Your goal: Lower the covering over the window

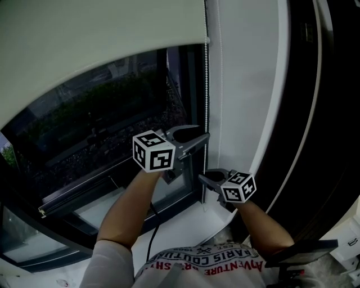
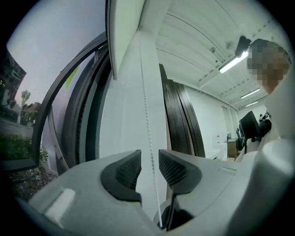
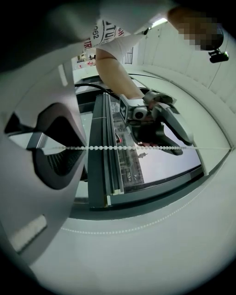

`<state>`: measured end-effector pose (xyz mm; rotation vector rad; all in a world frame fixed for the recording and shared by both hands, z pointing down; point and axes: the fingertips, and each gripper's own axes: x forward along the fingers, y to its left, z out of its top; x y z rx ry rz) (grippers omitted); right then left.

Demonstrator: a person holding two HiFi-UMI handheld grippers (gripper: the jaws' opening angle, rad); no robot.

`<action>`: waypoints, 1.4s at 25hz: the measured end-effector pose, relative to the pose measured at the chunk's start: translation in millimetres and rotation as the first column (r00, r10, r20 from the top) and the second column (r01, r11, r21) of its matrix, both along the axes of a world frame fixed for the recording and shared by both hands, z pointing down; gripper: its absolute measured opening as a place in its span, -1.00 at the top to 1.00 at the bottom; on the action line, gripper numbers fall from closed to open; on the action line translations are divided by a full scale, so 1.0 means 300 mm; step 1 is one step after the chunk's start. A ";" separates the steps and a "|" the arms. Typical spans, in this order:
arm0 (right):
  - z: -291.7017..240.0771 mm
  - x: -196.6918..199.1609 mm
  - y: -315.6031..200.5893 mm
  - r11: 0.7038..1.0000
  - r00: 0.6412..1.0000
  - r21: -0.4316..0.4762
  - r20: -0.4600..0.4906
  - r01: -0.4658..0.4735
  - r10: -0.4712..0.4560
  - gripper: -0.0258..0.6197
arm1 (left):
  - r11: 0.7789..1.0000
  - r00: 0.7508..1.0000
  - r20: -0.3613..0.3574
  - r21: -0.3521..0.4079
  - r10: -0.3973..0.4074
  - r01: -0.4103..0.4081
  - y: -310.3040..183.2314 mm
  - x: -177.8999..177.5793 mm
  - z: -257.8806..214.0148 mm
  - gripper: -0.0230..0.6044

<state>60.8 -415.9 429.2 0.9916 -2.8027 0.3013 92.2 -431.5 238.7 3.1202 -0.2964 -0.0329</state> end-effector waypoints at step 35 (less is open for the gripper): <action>0.396 0.024 0.021 0.975 0.996 -0.213 -0.078 -0.056 0.040 0.86 | 0.993 0.984 0.165 -0.087 -0.061 0.076 -0.030 0.076 0.349 0.92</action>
